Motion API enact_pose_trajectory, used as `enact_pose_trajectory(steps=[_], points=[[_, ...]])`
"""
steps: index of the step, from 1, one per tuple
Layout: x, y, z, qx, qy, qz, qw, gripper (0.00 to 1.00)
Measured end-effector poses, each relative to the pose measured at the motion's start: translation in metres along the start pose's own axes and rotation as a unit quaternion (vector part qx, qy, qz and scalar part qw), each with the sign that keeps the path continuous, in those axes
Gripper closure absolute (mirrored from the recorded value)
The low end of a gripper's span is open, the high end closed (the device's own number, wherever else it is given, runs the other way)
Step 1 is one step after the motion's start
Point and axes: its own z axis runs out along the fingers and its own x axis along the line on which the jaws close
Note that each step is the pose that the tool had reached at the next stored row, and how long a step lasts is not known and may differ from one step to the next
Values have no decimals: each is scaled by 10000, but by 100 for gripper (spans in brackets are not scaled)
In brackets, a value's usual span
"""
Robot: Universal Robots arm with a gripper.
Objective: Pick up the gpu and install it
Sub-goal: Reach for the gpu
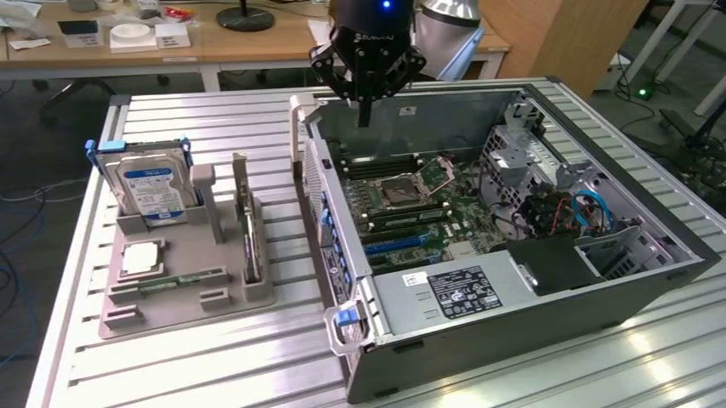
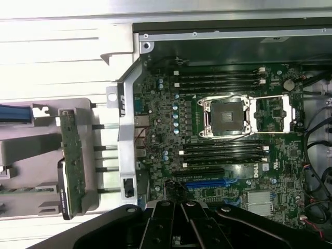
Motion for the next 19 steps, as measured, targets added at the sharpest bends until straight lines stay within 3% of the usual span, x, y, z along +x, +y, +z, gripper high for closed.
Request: enact_pose_trajectory(steps=[19], points=[[307,-26,-8,0,0,1,10000,90]])
